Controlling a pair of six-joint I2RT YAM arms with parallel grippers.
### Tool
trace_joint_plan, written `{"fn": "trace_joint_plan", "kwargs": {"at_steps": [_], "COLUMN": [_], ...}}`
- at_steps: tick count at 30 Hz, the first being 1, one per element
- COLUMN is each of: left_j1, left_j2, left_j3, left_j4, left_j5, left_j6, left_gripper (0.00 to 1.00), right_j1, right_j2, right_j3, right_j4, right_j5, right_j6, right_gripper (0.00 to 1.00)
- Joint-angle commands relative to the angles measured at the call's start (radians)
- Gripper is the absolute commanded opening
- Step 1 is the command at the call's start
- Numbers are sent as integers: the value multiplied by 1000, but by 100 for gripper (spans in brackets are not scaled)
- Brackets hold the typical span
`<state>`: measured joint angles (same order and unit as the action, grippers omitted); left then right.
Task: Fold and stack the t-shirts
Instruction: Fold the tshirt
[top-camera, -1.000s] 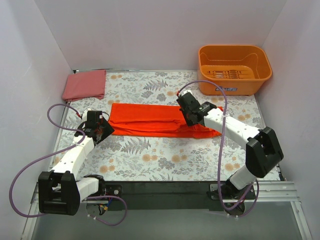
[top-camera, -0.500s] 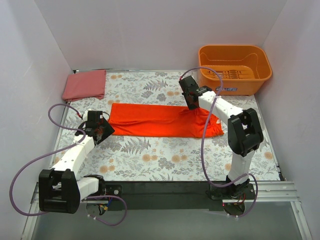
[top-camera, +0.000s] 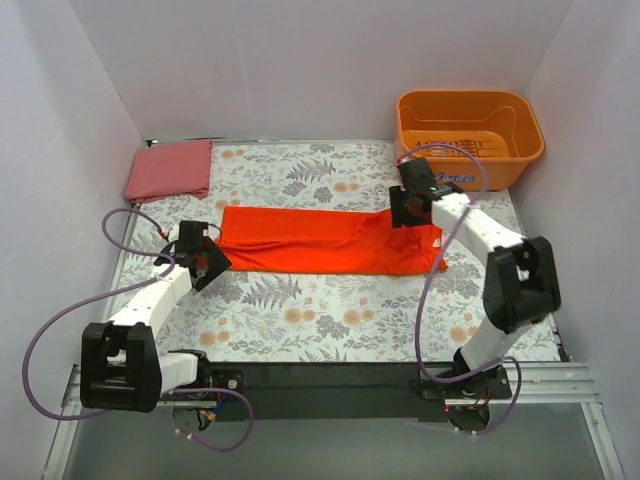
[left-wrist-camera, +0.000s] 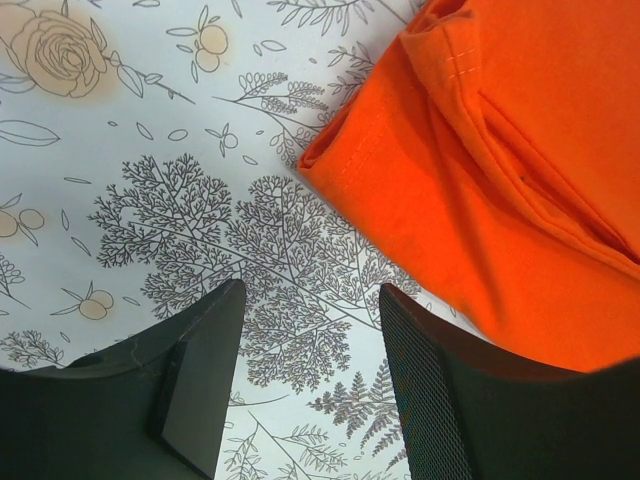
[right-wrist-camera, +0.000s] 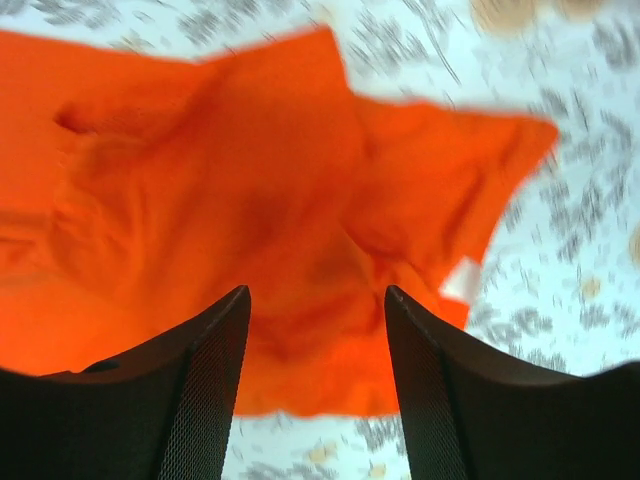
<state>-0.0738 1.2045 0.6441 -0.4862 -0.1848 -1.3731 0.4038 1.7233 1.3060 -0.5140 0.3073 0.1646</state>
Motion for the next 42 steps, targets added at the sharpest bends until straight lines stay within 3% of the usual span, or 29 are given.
{"fn": "trace_joint_plan", "kwargs": {"at_steps": [1, 6, 10, 14, 26, 42], "left_j1": [19, 45, 54, 58, 69, 121], "left_j2": [39, 125, 184, 240, 290, 325], "left_j3": [43, 74, 112, 143, 141, 154], "left_j4": [5, 31, 41, 44, 61, 78], "left_j5": [10, 57, 56, 50, 50, 76], "left_j6": [-33, -57, -64, -66, -70, -72], "left_gripper": [55, 55, 54, 53, 49, 44], "right_j1": [-149, -365, -497, -554, -589, -589], "right_j2": [-203, -449, -544, -579, -533, -476], "right_j3": [-191, -499, -680, -806, -941, -972], "right_j4": [67, 247, 341, 429, 670, 736], "right_j5": [-189, -471, -571, -602, -608, -574], "right_j6": [140, 269, 354, 410, 596, 662], "right_gripper": [65, 78, 78, 74, 72, 71]}}
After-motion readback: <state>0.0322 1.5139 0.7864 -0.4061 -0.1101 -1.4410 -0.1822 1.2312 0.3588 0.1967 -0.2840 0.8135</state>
